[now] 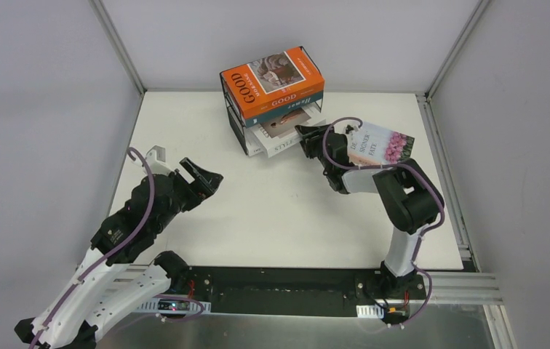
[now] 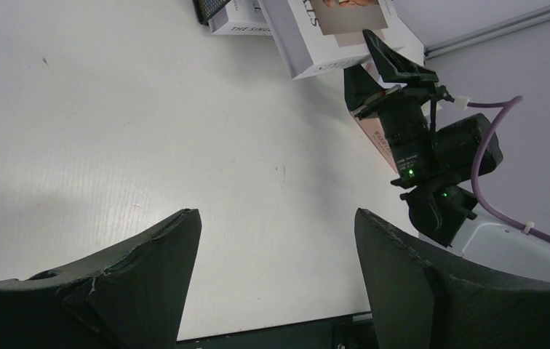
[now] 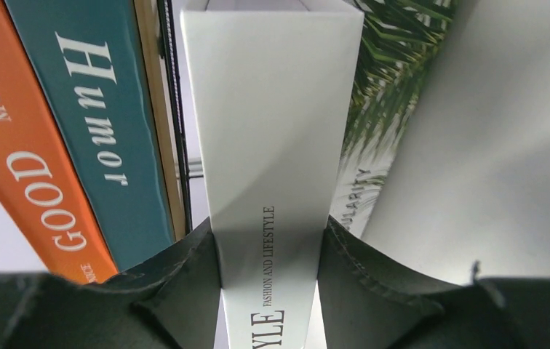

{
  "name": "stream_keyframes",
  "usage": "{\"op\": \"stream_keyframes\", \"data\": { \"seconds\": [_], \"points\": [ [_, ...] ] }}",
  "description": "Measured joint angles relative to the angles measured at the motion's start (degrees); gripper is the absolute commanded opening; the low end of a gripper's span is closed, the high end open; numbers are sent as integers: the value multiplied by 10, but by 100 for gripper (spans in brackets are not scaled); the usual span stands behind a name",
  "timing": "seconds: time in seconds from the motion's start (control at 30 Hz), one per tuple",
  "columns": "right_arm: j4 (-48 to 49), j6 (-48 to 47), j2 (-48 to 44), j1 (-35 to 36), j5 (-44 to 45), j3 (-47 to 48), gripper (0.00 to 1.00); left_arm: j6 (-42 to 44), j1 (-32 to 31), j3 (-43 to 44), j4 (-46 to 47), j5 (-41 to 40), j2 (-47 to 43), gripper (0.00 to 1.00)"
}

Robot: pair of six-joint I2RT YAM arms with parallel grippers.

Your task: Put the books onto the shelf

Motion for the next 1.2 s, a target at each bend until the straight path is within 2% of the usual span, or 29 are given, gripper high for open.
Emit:
{"op": "stream_keyframes", "data": {
  "seconds": [0.2, 0.27, 0.3, 0.33, 0.4, 0.5, 0.73, 1.2],
  "points": [
    [-11, 22, 42, 4, 34, 57, 2, -2, 0, 0, -19, -4, -27, 80],
    [-30, 29, 57, 4, 44, 82, 36, -5, 0, 0, -30, -6, -41, 80],
    [-40, 31, 65, 4, 46, 96, 49, -6, 0, 0, -33, -8, -46, 80],
    [-47, 32, 70, 4, 46, 106, 59, -9, 0, 0, -36, -12, -53, 79],
    [-62, 36, 81, 4, 44, 130, 68, -12, 0, 0, -43, -16, -59, 80],
    [-66, 42, 84, 5, 40, 138, 73, -14, 0, 0, -52, -17, -59, 80],
    [-72, 44, 83, 5, 27, 112, 78, -17, 0, 0, -60, -17, -59, 80],
    [-109, 31, 60, 5, -18, 81, 99, -22, 0, 0, -61, -17, -50, 80]
  ]
}}
